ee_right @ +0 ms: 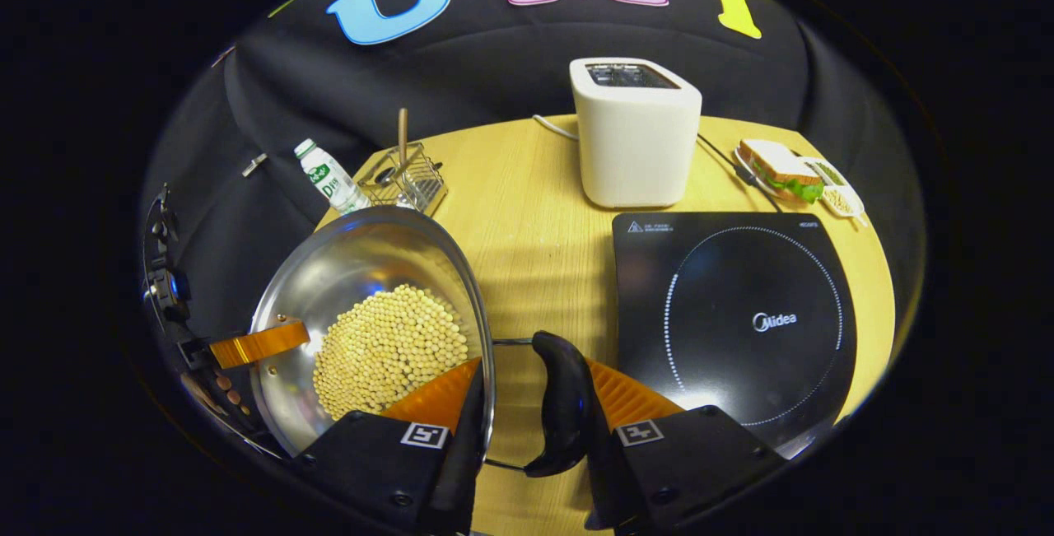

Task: First push the handle of the pot to place it horizontally, then grasp the pot with both hands and set it on the induction cooktop.

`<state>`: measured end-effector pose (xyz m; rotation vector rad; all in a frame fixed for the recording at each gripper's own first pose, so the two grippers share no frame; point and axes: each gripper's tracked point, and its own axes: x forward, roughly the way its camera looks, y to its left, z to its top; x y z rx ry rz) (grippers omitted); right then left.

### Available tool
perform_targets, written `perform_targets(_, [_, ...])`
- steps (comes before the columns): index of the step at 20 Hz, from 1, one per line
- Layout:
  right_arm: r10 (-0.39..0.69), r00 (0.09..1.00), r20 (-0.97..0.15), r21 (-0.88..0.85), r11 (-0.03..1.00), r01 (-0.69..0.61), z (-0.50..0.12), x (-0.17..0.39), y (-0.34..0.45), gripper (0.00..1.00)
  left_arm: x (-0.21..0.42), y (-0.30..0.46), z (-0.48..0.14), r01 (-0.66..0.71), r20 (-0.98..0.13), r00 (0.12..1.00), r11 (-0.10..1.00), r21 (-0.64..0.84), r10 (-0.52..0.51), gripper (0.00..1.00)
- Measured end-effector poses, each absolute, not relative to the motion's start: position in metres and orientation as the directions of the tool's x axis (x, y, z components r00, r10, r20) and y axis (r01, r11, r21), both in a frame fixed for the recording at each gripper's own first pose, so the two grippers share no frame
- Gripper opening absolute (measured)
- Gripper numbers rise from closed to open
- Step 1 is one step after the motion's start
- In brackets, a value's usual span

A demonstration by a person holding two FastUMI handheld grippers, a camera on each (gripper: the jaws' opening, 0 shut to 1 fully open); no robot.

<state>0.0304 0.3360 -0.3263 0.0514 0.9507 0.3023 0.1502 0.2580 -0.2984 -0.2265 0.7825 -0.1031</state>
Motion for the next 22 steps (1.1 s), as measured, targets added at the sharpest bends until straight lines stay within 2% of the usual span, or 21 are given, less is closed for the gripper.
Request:
perform_targets(11, [0.314,0.571,-0.759,0.213,0.948,-0.238,-0.273,0.029,0.279,0.59,0.13,0.198,-0.248,0.042,-0.665,0.729,0.98,-0.196,-0.164,0.58])
perform_targets(21, [0.297,0.609,-0.736,0.22,0.955,-0.199,-0.253,0.059,0.168,0.59,0.145,0.081,-0.24,0.078,-0.675,0.711,0.976,-0.205,-0.199,0.58])
perform_targets(22, [0.291,0.613,-0.734,0.216,0.957,-0.196,-0.252,0.061,0.156,0.54,0.146,0.07,-0.24,0.086,-0.671,0.713,0.976,-0.202,-0.202,0.58])
